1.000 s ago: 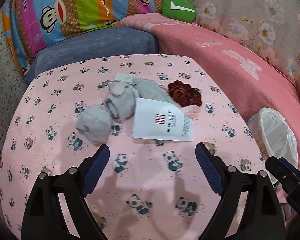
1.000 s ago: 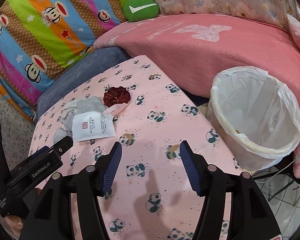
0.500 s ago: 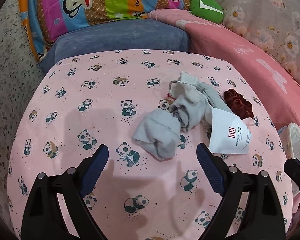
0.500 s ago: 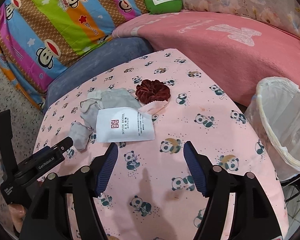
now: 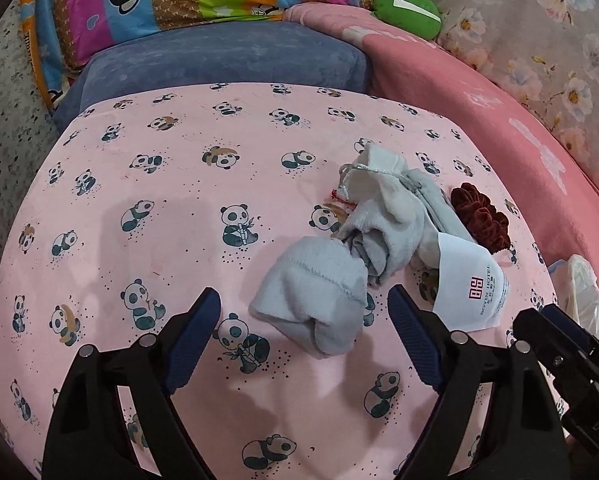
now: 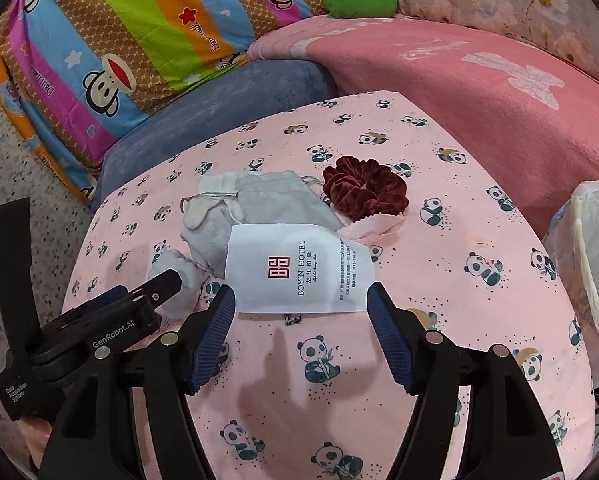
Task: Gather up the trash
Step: 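Move both tools toward the grey socks and white hotel card, then grasp a grey sock with the left tool while the right tool grasps the white hotel card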
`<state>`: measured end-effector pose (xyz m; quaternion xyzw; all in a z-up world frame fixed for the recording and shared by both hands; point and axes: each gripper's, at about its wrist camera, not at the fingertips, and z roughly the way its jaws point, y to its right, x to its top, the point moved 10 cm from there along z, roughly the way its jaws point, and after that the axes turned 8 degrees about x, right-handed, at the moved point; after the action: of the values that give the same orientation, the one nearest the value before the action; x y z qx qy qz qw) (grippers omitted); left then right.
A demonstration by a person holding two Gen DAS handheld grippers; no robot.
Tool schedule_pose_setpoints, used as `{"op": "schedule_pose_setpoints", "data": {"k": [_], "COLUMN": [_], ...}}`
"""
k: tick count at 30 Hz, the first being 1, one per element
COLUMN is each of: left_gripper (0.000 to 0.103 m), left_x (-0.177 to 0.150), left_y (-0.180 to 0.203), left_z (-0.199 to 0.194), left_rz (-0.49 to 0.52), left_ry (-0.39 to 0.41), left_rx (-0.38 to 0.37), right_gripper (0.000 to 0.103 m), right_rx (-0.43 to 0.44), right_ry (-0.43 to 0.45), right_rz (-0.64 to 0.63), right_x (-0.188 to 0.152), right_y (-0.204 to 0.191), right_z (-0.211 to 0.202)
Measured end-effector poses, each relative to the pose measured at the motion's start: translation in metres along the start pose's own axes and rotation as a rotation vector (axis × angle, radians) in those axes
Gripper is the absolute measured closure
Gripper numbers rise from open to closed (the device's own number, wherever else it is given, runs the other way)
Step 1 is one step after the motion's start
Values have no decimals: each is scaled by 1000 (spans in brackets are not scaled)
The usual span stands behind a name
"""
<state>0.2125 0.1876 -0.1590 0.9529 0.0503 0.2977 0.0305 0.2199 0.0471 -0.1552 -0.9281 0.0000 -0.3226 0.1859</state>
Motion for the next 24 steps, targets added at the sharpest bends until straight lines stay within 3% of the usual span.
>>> {"op": "schedule_pose_setpoints", "data": {"k": [4,10,15,24], "left_gripper": [45,66,71,72], "left_x": [-2,-6,-4,5], "left_y": [3,5,3,-14], "left_z": [7,6,0,-7], "left_rz": [0,-7,-26,-63], "left_ry": [-28,-35,-32,-10], "left_rx": [-28,-70,-86,-76], "right_gripper": [35,32,32,20], "right_rx": [-4,-6,-7,-40], "right_ry": [-3,-14,-27,-59], "right_rz": [6,8,5,-36], "right_x": [5,7,7,5], "right_y": [-1,-1,-3,-15], "right_z": [11,22,31,55]}}
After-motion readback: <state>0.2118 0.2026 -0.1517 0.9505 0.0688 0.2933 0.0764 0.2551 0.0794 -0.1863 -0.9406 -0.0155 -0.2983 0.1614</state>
